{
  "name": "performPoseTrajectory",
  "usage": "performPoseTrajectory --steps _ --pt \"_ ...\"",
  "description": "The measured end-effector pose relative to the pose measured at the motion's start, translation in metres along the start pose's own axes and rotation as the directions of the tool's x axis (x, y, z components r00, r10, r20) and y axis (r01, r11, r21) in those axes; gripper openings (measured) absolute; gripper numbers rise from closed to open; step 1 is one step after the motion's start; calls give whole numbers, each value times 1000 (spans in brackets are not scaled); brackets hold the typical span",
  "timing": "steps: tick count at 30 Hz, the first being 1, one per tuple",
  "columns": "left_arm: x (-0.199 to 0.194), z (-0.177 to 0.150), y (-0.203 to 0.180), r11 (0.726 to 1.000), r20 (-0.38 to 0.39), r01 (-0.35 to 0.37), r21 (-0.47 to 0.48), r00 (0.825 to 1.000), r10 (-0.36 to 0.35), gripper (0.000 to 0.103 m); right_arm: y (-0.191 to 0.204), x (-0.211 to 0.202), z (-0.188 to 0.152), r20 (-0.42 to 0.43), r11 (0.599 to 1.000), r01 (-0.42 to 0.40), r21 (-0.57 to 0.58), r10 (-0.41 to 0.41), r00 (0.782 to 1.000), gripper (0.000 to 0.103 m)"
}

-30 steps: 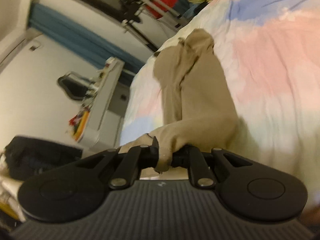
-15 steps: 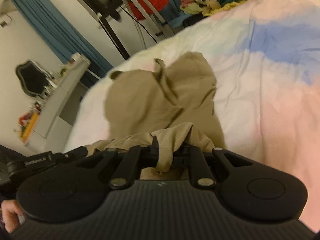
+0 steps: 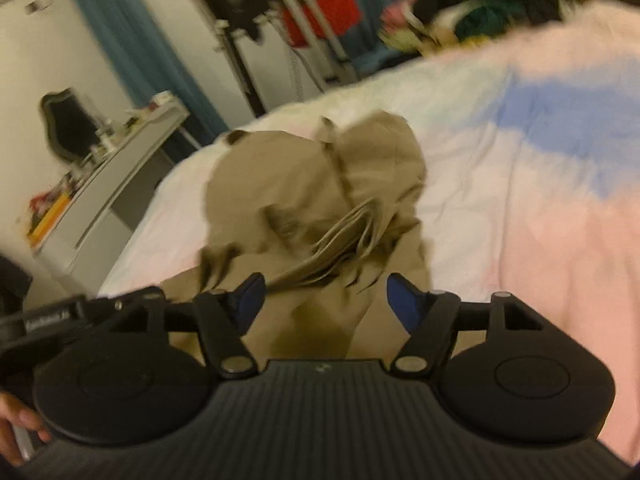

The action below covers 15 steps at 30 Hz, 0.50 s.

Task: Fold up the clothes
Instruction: 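Grasp the folded shirt bundle with both grippers and lift it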

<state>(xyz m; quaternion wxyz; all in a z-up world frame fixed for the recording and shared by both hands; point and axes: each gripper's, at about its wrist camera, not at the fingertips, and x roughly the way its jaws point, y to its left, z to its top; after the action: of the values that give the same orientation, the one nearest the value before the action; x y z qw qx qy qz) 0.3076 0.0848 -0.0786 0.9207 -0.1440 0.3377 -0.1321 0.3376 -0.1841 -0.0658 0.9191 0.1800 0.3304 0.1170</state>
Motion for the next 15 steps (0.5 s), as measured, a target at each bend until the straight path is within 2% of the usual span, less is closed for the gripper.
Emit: performPoseTrajectory --steps 3,4,6,9,11,13,15 --pt "-40 -12 -22 993 56 -61 106 997 55 72 19 -33 -13 82 997 38 -66 -33 996 69" --pt "-53 -17 -28 989 81 -74 125 995 65 78 25 -44 -17 112 995 53 -86 -44 993 69" --pt "-79 -29 -39 983 132 -100 156 988 80 83 32 -64 -27 149 993 64 -97 -49 988 69" --pt "-107 -49 -45 985 133 -99 142 988 80 85 33 -87 -43 173 994 69 -81 -54 984 69" --pt "-118 -64 -46 987 109 -104 124 990 90 86 32 -98 -54 181 993 81 -80 -65 981 69" --pt "-120 -77 -41 993 52 -87 79 995 83 86 31 -106 -64 181 993 93 -71 -78 980 69" --pt "-114 -87 -34 1000 -46 -29 9 999 29 87 29 -109 -71 167 995 89 -44 -81 983 69"
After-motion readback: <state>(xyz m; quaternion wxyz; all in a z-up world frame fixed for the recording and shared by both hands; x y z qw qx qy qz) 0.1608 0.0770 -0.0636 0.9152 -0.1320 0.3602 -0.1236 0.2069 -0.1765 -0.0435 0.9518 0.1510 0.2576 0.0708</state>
